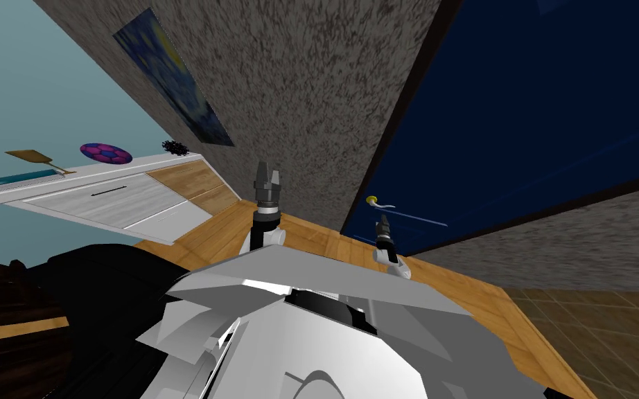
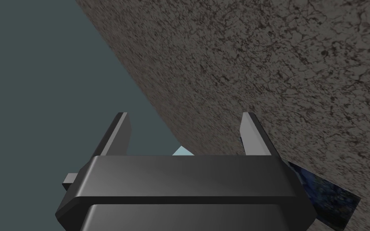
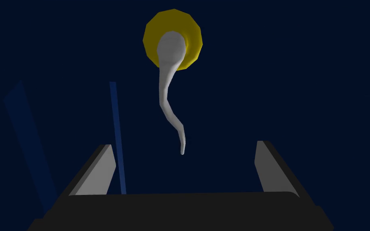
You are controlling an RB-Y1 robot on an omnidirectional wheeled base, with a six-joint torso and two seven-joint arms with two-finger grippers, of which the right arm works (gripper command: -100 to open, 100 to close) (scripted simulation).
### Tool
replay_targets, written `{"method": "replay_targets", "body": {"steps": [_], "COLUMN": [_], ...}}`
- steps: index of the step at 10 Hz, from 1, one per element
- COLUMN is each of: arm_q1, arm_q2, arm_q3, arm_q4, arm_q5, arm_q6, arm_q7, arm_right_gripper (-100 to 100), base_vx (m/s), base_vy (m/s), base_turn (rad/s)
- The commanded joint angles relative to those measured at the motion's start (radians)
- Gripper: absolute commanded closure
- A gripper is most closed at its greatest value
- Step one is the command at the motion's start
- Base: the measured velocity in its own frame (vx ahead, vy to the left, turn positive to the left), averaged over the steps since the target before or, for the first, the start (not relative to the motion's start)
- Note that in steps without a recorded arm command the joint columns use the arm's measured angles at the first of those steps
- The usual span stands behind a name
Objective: Pull the door open
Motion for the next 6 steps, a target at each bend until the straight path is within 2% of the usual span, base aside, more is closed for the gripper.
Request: {"method": "replay_targets", "body": {"steps": [1, 2, 3, 4, 5, 6], "arm_q1": [-0.013, -0.012, -0.004, -0.004, 0.005, 0.008], "arm_q2": [-0.003, -0.001, -0.021, -0.021, -0.042, -0.050], "arm_q3": [0.000, -0.001, -0.011, -0.011, -0.021, -0.024], "arm_q4": [0.030, 0.024, 0.042, 0.042, 0.058, 0.063], "arm_q5": [-0.007, -0.004, -0.010, -0.010, -0.015, -0.017], "arm_q6": [0.003, -0.001, -0.015, -0.015, -0.029, -0.034], "arm_q7": [0.000, 0.001, -0.016, -0.016, -0.034, -0.041], "arm_right_gripper": [-100, -100, -100, -100, -100, -100], "base_vx": [0.076, 0.038, 0.141, 0.163, 0.135, 0.161], "base_vy": [-0.061, -0.032, 0.010, 0.008, 0.010, 0.017], "base_turn": [0.091, 0.027, 0.136, 0.087, 0.161, 0.118]}}
